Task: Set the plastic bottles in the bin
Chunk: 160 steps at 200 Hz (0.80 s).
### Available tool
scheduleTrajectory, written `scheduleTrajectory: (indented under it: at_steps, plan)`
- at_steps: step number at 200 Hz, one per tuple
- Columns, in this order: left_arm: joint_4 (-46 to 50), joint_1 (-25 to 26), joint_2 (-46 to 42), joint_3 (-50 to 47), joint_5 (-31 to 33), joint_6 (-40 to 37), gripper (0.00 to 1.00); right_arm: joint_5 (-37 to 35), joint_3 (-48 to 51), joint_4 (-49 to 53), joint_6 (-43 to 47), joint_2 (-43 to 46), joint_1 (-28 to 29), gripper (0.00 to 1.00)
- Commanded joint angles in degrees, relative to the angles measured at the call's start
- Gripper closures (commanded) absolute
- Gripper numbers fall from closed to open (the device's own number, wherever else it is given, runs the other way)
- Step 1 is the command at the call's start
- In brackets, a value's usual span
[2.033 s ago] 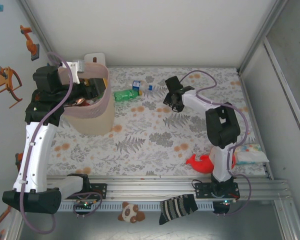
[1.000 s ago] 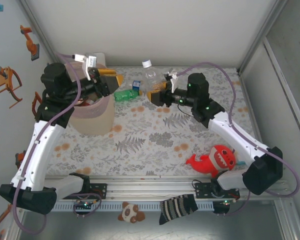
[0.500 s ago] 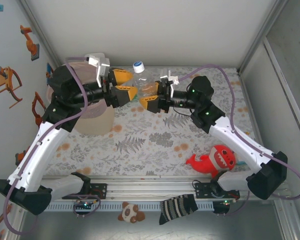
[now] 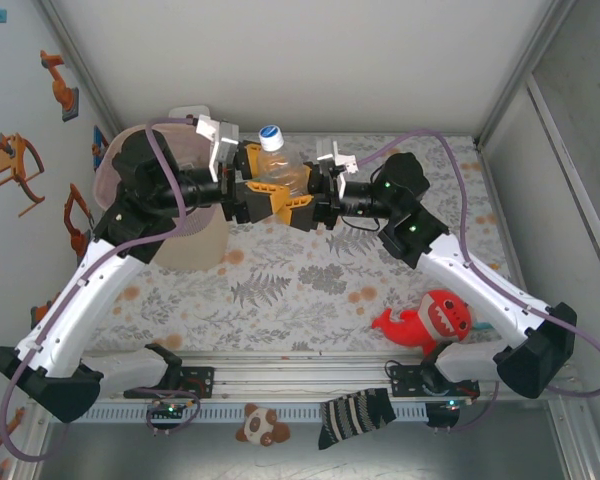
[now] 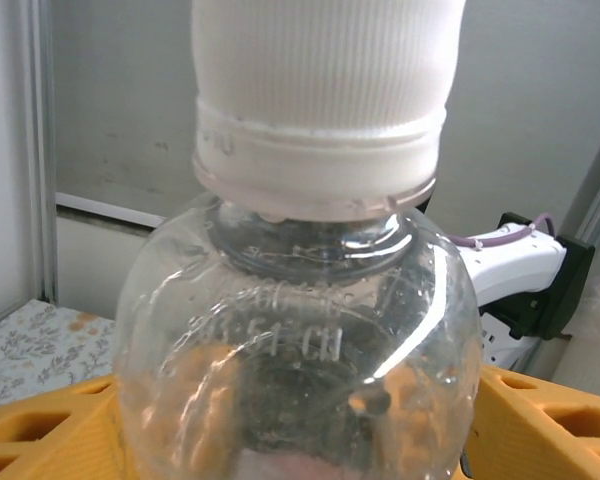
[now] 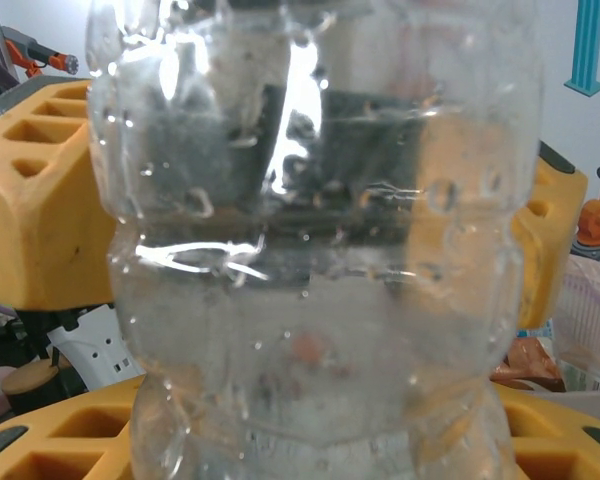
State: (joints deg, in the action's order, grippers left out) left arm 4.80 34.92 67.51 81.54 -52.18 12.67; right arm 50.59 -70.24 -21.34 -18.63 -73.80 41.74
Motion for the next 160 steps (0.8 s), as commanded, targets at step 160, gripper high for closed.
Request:
scheduleTrajectory:
  at_steps: [160]
  plan:
    - [0.5,1.5,-0.4,2.1,-0.5,-3.3,0.46,-0.7,-1.4,1.3,1.7,2.8,1.4,0.52]
